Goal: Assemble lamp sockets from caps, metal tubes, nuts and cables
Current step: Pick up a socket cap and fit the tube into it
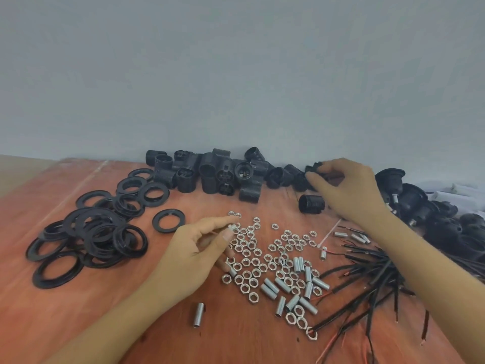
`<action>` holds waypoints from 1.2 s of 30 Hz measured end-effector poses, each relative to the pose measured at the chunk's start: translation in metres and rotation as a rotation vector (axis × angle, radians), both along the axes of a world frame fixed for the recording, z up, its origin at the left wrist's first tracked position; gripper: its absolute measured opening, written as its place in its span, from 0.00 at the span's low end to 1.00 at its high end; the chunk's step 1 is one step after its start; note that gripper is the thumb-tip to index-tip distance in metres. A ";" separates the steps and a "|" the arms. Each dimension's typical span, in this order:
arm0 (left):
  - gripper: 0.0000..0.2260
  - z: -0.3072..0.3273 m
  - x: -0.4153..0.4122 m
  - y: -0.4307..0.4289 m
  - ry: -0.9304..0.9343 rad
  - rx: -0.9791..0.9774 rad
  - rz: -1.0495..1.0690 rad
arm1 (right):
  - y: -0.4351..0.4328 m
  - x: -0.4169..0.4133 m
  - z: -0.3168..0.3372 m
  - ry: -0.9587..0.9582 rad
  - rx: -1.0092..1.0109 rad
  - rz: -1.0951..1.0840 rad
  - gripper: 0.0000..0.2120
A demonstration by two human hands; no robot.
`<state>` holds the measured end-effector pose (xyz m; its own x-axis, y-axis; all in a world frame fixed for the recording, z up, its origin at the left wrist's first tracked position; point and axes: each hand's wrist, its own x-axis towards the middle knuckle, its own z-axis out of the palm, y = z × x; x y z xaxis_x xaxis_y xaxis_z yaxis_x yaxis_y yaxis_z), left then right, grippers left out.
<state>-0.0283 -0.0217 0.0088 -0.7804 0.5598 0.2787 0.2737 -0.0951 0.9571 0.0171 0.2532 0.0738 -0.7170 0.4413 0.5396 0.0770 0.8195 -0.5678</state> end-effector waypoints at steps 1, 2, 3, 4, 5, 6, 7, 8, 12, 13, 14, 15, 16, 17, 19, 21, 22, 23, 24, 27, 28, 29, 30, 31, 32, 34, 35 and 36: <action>0.13 0.000 0.000 0.000 0.006 -0.007 -0.008 | -0.018 0.010 -0.002 0.020 -0.122 0.071 0.06; 0.13 0.000 0.000 0.000 0.017 -0.015 -0.016 | -0.034 0.019 -0.004 0.021 -0.246 0.164 0.06; 0.14 -0.001 0.001 -0.001 0.031 -0.027 -0.023 | -0.048 0.028 -0.008 0.017 -0.365 0.266 0.07; 0.14 -0.001 0.002 -0.001 0.044 -0.039 -0.028 | -0.061 0.036 -0.011 0.008 -0.472 0.356 0.12; 0.14 -0.001 0.003 -0.001 0.052 -0.041 -0.033 | -0.071 0.042 -0.015 -0.008 -0.576 0.420 0.18; 0.14 0.000 0.004 -0.001 0.054 -0.031 -0.040 | -0.078 0.045 -0.020 -0.026 -0.672 0.459 0.24; 0.13 0.001 0.006 -0.001 0.050 -0.011 -0.044 | -0.084 0.048 -0.025 -0.038 -0.757 0.487 0.27; 0.11 0.002 0.006 0.000 0.043 0.012 -0.046 | -0.089 0.049 -0.030 -0.043 -0.823 0.518 0.29; 0.05 0.003 0.006 0.001 0.040 0.062 -0.049 | -0.097 0.052 -0.047 -0.056 -0.914 0.626 0.23; 0.05 0.003 0.006 0.001 0.040 0.069 -0.051 | -0.097 0.053 -0.049 -0.055 -0.929 0.643 0.22; 0.05 0.003 0.006 0.000 0.043 0.071 -0.049 | -0.097 0.053 -0.050 -0.059 -0.939 0.651 0.22; 0.05 0.004 0.006 0.000 0.046 0.066 -0.047 | -0.097 0.053 -0.051 -0.067 -0.943 0.651 0.22; 0.06 0.004 0.006 0.000 0.050 0.057 -0.048 | -0.096 0.054 -0.052 -0.076 -0.943 0.648 0.23; 0.06 0.004 0.006 0.000 0.052 0.047 -0.050 | -0.095 0.054 -0.052 -0.086 -0.944 0.649 0.23; 0.06 0.003 0.006 0.000 0.052 0.032 -0.056 | -0.093 0.055 -0.052 -0.105 -0.951 0.663 0.22; 0.05 0.003 0.006 -0.001 0.046 0.025 -0.061 | -0.093 0.055 -0.053 -0.116 -0.951 0.674 0.22; 0.05 0.003 0.006 -0.001 0.038 0.023 -0.066 | -0.093 0.056 -0.054 -0.117 -0.945 0.677 0.22; 0.05 0.004 0.006 -0.001 0.028 0.020 -0.073 | -0.093 0.056 -0.054 -0.117 -0.931 0.677 0.22; 0.05 0.004 0.005 -0.001 0.014 0.015 -0.079 | -0.094 0.057 -0.054 -0.116 -0.904 0.674 0.23; 0.06 0.006 0.005 -0.002 -0.037 0.001 -0.107 | -0.094 0.058 -0.054 -0.124 -0.812 0.654 0.23; 0.07 0.007 0.006 -0.002 -0.056 -0.003 -0.117 | -0.094 0.058 -0.054 -0.124 -0.780 0.648 0.22; 0.07 0.007 0.006 -0.002 -0.075 -0.007 -0.127 | -0.094 0.059 -0.054 -0.121 -0.750 0.643 0.22; 0.07 0.008 0.006 -0.002 -0.090 -0.011 -0.133 | -0.093 0.059 -0.055 -0.113 -0.730 0.641 0.22; 0.07 0.008 0.005 -0.002 -0.098 -0.012 -0.134 | -0.094 0.059 -0.055 -0.108 -0.724 0.639 0.22; 0.07 0.008 0.005 -0.002 -0.097 -0.011 -0.127 | -0.094 0.059 -0.055 -0.105 -0.728 0.636 0.22; 0.08 0.008 0.005 -0.001 -0.056 -0.016 -0.097 | -0.094 0.058 -0.055 -0.112 -0.750 0.633 0.22; 0.08 0.007 0.006 -0.001 -0.022 -0.026 -0.080 | -0.094 0.058 -0.055 -0.117 -0.758 0.631 0.22; 0.08 0.007 0.007 -0.001 0.016 -0.036 -0.067 | -0.093 0.058 -0.056 -0.116 -0.761 0.625 0.22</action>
